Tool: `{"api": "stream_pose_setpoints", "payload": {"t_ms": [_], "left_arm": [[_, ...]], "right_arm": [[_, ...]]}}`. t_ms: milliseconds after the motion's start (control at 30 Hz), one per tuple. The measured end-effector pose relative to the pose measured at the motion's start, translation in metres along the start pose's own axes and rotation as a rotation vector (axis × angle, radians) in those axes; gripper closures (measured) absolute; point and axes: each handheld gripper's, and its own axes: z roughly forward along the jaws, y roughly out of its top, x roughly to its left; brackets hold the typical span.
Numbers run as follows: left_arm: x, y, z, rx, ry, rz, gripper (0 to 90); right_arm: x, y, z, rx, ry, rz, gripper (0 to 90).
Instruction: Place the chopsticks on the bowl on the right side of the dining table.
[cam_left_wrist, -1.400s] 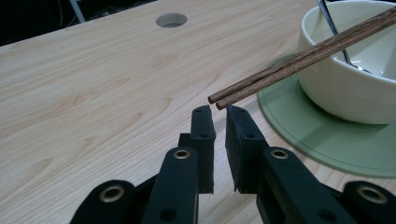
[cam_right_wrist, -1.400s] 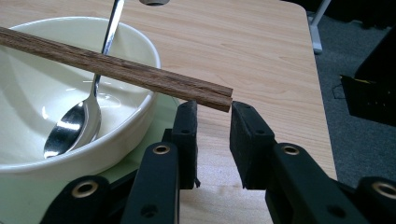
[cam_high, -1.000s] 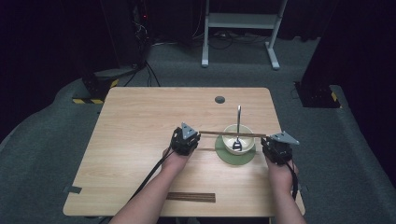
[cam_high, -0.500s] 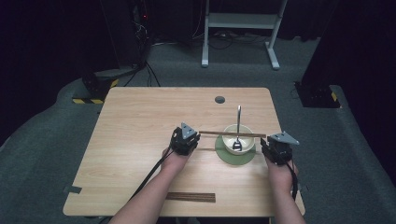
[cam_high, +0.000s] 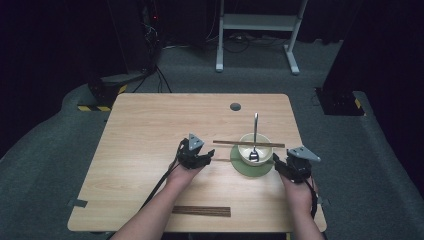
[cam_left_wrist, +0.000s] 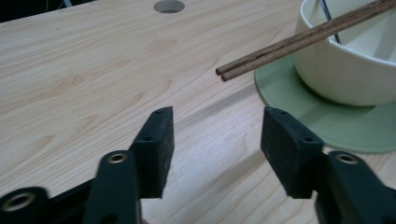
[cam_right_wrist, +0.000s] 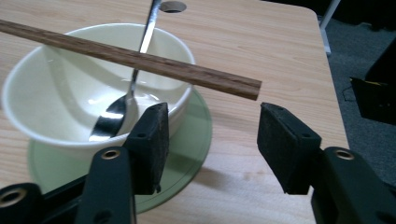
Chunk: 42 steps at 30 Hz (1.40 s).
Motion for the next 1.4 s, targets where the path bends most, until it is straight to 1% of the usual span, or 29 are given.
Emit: {"api": "stream_pose_setpoints", "payload": {"t_ms": [67,133,233,300,367,467,500,633,700,767,867,900,967,1033,1100,1133,1200,1267,1300,1333,1367,1400], "left_arm": [[0.004,-0.004,-0.004,0.005,-0.006,-0.007,34.2],[0.007,-0.007,-0.007,0.010,-0.016,-0.019,29.4],[0.014,-0.014,-0.012,0.029,-0.031,-0.038,21.6],[0.019,-0.019,-0.016,0.041,-0.030,-0.053,17.3],[0.024,-0.025,-0.021,0.055,-0.028,-0.059,16.0],[0.034,-0.034,-0.032,0.079,-0.007,-0.049,15.0],[0.038,-0.037,-0.036,0.080,-0.008,-0.051,14.9],[0.058,-0.050,-0.059,0.065,-0.013,-0.093,15.0],[0.068,-0.058,-0.070,0.072,0.001,-0.094,15.0],[0.079,-0.067,-0.081,0.075,0.035,-0.080,14.9],[0.095,-0.081,-0.099,0.078,0.073,-0.092,14.9],[0.101,-0.087,-0.105,0.077,0.086,-0.103,14.8],[0.113,-0.096,-0.118,0.092,0.104,-0.130,14.8],[0.123,-0.104,-0.129,0.114,0.135,-0.137,14.8],[0.131,-0.113,-0.138,0.137,0.162,-0.146,14.9],[0.133,-0.117,-0.142,0.148,0.177,-0.144,14.9],[0.137,-0.126,-0.148,0.163,0.201,-0.153,14.9],[0.137,-0.134,-0.152,0.175,0.200,-0.172,14.9],[0.136,-0.137,-0.153,0.186,0.194,-0.172,14.9],[0.135,-0.139,-0.154,0.194,0.192,-0.162,14.6],[0.133,-0.140,-0.154,0.200,0.202,-0.146,14.5],[0.132,-0.142,-0.154,0.202,0.201,-0.137,14.4]], "right_arm": [[0.003,-0.002,-0.002,-0.006,0.002,0.001,40.1],[0.007,-0.004,-0.004,-0.009,0.014,0.009,38.6],[0.014,-0.008,-0.005,-0.009,0.024,0.002,38.0],[0.020,-0.011,-0.007,-0.006,0.032,0.001,37.8],[0.024,-0.013,-0.008,-0.001,0.041,0.002,37.6],[0.032,-0.017,-0.011,-0.004,0.048,-0.005,37.5],[0.034,-0.018,-0.012,-0.005,0.048,-0.006,37.6],[0.040,-0.024,-0.012,-0.001,0.055,-0.014,37.6],[0.042,-0.027,-0.012,0.004,0.064,-0.016,37.6],[0.043,-0.029,-0.010,0.018,0.084,-0.033,37.6],[0.048,-0.030,-0.006,0.033,0.113,-0.076,37.6],[0.050,-0.030,-0.006,0.039,0.120,-0.083,37.6],[0.054,-0.032,-0.005,0.048,0.132,-0.084,37.6],[0.060,-0.034,-0.005,0.060,0.158,-0.069,37.4],[0.067,-0.035,-0.004,0.071,0.167,-0.077,37.1],[0.070,-0.036,-0.004,0.077,0.172,-0.081,37.1],[0.075,-0.039,-0.002,0.099,0.191,-0.078,37.1],[0.078,-0.042,0.000,0.117,0.192,-0.069,37.1],[0.078,-0.044,0.000,0.123,0.191,-0.054,37.1],[0.079,-0.045,-0.001,0.127,0.191,-0.047,37.1],[0.080,-0.047,-0.001,0.135,0.193,-0.043,37.1],[0.081,-0.049,-0.001,0.145,0.197,-0.044,37.1]]}}
